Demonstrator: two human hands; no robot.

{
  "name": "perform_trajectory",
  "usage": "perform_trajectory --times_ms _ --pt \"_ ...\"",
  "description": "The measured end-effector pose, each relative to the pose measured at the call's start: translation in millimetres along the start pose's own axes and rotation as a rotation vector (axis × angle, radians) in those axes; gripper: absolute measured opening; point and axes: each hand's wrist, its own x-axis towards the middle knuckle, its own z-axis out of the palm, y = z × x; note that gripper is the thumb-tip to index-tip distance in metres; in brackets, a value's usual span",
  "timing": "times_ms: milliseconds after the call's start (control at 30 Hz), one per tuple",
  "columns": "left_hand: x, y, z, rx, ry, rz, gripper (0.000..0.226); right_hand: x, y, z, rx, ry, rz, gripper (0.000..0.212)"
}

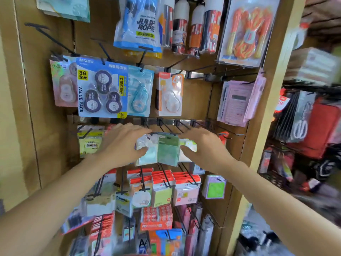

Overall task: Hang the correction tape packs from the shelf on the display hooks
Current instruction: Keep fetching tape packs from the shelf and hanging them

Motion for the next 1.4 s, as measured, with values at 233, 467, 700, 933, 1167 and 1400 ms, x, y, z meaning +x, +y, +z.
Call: perform_trajectory --times_ms 233,467,700,933,1167,1400 --pt "-82 52 20 -0.169 0.120 -0.026 0.033 -93 -5 37 0.229 -0.049 0.092 0.023" --pt "-201 79 102 -0.447 -0.458 -0.250 0.040 -208 -17 116 0.393 -0.259 0.327 0.020" --pt "-350 120 171 -0.681 -0.899 -0.566 0.009 -342 -37 190 0.477 -0.660 0.685 0.022" --pt "-538 166 222 -0.908 -1.121 -1.048 0.021 -450 -69 236 0.452 -1.065 0.853 0.021" --pt "-634 196 218 -0.772 -1.376 -1.221 0.011 -514 -105 283 0.484 -1.261 0.931 0.021" --pt "-663 181 262 -0.692 -1.427 -1.318 0.011 -573 -123 351 0.523 -1.349 1.062 0.034"
